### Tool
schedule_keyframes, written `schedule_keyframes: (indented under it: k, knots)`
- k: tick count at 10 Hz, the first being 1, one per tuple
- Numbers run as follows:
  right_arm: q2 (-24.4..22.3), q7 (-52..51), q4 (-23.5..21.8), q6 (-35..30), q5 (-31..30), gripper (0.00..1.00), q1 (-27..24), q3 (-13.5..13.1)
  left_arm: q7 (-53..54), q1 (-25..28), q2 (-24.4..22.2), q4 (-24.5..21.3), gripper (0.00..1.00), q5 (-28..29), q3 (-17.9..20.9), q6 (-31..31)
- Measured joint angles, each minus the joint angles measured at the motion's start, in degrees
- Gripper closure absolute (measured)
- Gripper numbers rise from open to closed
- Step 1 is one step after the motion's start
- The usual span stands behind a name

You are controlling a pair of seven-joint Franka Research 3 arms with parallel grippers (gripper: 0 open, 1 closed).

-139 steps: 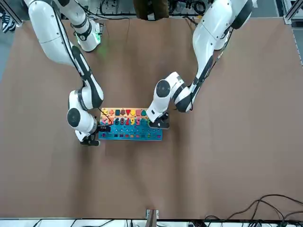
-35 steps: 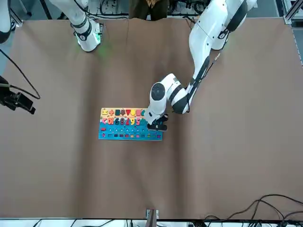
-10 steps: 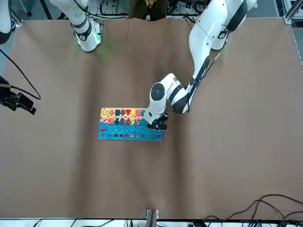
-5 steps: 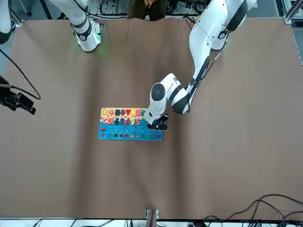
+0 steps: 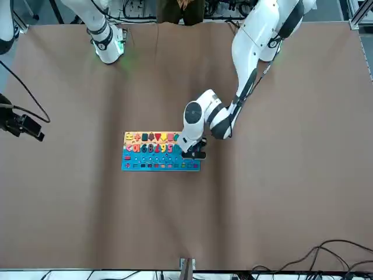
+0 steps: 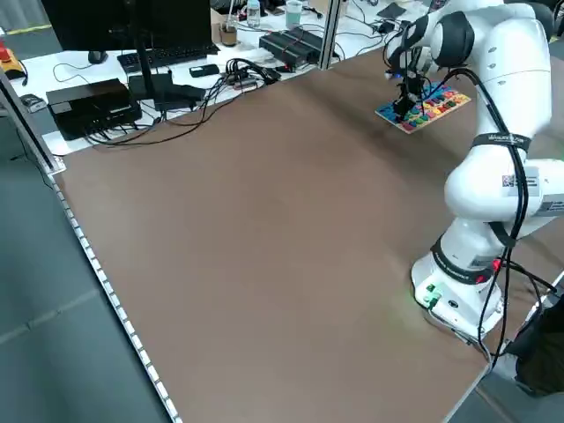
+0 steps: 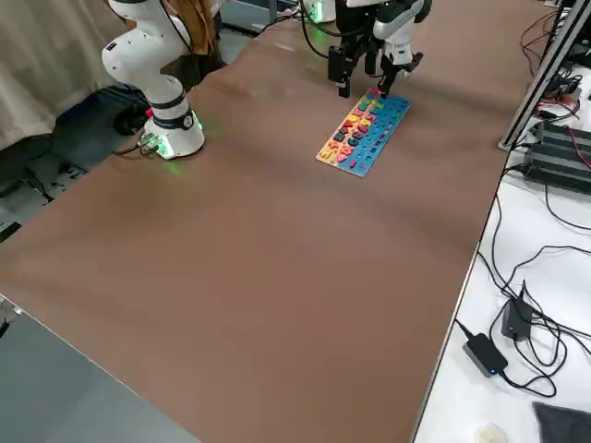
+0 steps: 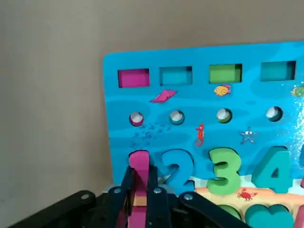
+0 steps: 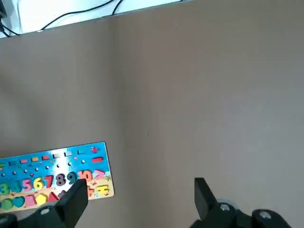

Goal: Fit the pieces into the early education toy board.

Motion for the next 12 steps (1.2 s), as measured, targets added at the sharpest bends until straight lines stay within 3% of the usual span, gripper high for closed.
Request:
schedule_keyframes:
  k: [9, 12]
  knots:
    - [0.00, 0.00, 0.00, 0.02, 0.00, 0.01, -0.01, -0.05, 0.16, -1.27, -0.07, -0.05, 0.86, 0.11, 0.24, -0.11]
    - [0.00, 0.00, 0.00, 0.02, 0.00, 0.01, -0.01, -0.06, 0.66, -1.42, -0.06, -0.27, 0.74, 0.16, 0.23, -0.10]
